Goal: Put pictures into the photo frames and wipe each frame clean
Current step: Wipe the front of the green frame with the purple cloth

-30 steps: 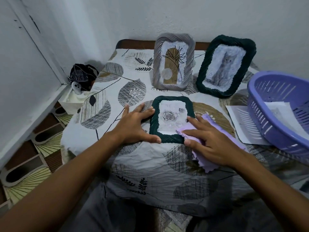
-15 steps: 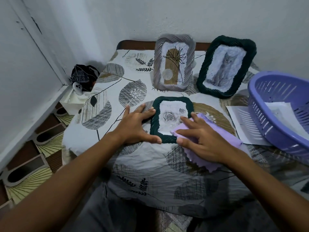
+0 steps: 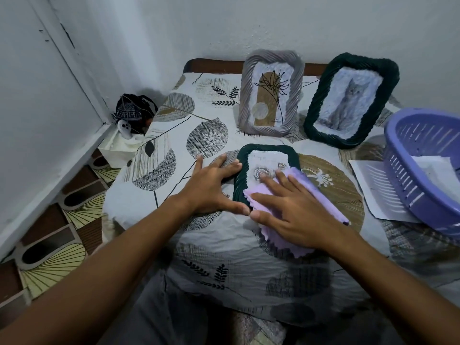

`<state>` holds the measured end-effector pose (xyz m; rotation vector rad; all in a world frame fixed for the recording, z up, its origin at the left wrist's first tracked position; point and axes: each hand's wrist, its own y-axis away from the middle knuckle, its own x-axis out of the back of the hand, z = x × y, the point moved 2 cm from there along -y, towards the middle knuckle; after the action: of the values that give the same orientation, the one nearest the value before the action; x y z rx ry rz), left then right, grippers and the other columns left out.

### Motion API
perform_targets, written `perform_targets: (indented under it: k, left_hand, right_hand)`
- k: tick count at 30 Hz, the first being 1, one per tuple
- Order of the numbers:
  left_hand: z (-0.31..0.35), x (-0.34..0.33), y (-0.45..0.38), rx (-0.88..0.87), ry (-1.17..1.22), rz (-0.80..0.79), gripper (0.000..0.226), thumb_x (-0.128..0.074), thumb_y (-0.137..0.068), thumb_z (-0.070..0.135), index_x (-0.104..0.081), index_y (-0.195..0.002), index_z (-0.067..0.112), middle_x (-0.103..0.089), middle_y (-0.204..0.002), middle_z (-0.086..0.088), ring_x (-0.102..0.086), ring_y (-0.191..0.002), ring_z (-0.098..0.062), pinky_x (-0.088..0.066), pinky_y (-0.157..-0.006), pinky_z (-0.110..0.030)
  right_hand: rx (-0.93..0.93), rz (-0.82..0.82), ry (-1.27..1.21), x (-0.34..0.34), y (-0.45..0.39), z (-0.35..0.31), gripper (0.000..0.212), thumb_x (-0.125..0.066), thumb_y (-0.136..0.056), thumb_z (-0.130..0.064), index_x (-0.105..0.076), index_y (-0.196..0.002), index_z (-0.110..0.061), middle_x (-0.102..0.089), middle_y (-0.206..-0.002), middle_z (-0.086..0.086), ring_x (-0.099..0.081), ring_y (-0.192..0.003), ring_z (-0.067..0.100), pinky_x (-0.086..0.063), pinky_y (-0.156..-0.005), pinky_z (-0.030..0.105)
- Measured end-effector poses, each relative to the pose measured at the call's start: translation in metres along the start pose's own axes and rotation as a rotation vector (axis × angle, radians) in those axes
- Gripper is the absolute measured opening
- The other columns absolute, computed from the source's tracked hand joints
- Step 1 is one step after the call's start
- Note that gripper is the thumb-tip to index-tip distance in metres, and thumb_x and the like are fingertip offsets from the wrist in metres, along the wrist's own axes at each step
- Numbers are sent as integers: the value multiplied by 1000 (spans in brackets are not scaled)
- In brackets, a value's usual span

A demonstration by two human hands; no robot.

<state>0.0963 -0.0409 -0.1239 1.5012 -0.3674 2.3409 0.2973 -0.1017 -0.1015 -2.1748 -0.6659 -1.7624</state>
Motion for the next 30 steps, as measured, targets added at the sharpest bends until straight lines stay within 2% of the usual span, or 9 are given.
perform_targets:
  k: [3, 8, 11, 16, 21, 30]
  left_hand:
    - [1, 0, 0, -2, -16, 5, 124, -49, -41, 90, -32, -148, 29, -27, -156, 6, -9, -146, -6, 8, -117, -52]
    - [3, 2, 0, -8, -4, -5, 127, -50, -39, 89, -32, -148, 27, -27, -156, 8, -8, -146, -6, 9, -116, -52]
    - [3, 1, 0, -8, -15, 0, 127, -48, -40, 90, -32, -148, 26, -28, -156, 6, -9, -146, -6, 8, -117, -52]
    - [4, 2, 1, -9, -10, -1, 125, -50, -41, 89, -32, -148, 26, -28, -156, 6, -10, -146, -7, 10, -116, -50]
    - [6, 3, 1, -11, -10, -2, 127, -48, -40, 89, -32, -148, 25, -28, -155, 6, -10, -146, -7, 8, -117, -51]
    - [6, 3, 1, -6, -10, 0, 128, -47, -39, 90, -32, -148, 25, -28, -156, 4, -10, -146, -8, 9, -117, -49]
  right_hand:
    - [-13, 7, 17, 0, -4, -2, 85, 4, -75, -81, -25, -147, -45, 4, -161, -2, 14, -147, 19, 11, -116, 34]
    - [13, 1, -36, 1, -1, 4, 94, 10, -70, -87, -33, -143, -47, 0, -161, -5, 13, -147, 16, 4, -119, 37]
    - [8, -8, -3, 0, -2, -1, 88, 9, -73, -84, -25, -146, -48, 4, -161, -3, 14, -147, 18, 8, -116, 35]
    - [12, -7, -53, -1, -5, 2, 86, 6, -74, -85, -31, -143, -49, 3, -161, -5, 14, -147, 15, 1, -120, 41]
    - [21, -20, -102, 2, -4, 2, 90, 6, -71, -87, -35, -141, -48, 3, -161, -6, 13, -147, 15, 2, -119, 40]
    - [27, -22, -48, -1, -4, 2, 90, 9, -71, -86, -27, -145, -48, 6, -161, -4, 14, -147, 14, 3, -120, 41]
